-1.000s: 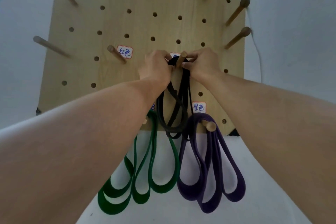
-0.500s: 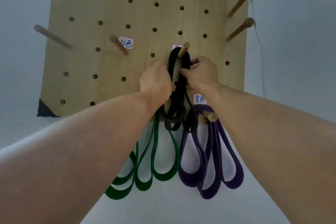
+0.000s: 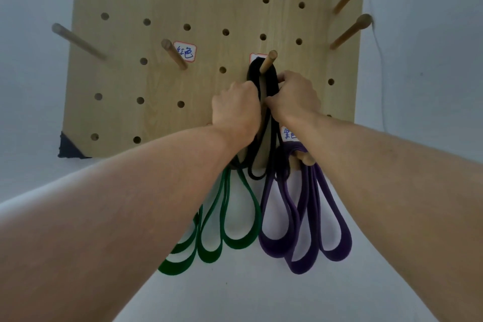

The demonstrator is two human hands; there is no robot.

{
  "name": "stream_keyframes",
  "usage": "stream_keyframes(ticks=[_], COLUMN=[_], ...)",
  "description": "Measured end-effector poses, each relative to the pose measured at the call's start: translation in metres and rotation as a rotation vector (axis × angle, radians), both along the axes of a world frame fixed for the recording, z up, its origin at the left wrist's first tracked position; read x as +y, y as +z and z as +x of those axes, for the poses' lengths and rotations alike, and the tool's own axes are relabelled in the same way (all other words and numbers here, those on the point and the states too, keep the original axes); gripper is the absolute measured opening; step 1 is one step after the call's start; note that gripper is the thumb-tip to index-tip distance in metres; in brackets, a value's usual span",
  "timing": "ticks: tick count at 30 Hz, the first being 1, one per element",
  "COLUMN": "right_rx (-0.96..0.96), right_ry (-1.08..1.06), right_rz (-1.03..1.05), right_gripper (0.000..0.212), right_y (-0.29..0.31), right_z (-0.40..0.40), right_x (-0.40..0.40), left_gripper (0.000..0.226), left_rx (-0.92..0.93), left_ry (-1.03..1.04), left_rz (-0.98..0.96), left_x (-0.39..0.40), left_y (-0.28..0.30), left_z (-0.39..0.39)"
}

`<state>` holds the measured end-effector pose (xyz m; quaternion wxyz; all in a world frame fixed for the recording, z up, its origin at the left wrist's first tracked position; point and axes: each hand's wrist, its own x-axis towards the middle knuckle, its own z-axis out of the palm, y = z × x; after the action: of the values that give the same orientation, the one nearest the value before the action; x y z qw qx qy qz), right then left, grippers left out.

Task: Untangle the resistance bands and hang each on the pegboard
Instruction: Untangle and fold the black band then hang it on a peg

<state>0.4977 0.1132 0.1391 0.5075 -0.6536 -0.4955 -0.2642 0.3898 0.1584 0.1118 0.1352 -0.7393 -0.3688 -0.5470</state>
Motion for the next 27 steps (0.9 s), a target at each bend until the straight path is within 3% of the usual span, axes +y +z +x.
stream_keyframes(ticks=[6,11,17,20,27], right_rx=[-0.01,0.008,0.137,0.215,0.134], right_ry=[0.041,0.039,0.149,0.157,0.123], right_rz=[-0.002,0.042,0.044,0.024,-0.006], right_gripper=[0.033,0.025,0.02,0.023,0.02], right_y=[-0.008,-0.011,-0.021,-0.021,-0.027], right_z=[-0.001,0.001,0.001,0.0,-0.002], right_x=[0.003,0.002,0.004,0.005,-0.002], left_gripper=[0.014,0.024,0.019,0.022,0.015], left_rx=[-0.262,-0.08,-0.189,-0.082,-0.156], left_ry=[-0.346,-0.197,-0.249,-0.128,-0.281], left_rz=[-0.346,-0.259,-0.421,-0.383,-0.507], left_x=[0.023,0.007,0.015,0.013,0.024], left_y=[-0.002,0.0,0.006,0.006,0.006], left_z=[-0.001,0.001,-0.013,-0.009,-0.002])
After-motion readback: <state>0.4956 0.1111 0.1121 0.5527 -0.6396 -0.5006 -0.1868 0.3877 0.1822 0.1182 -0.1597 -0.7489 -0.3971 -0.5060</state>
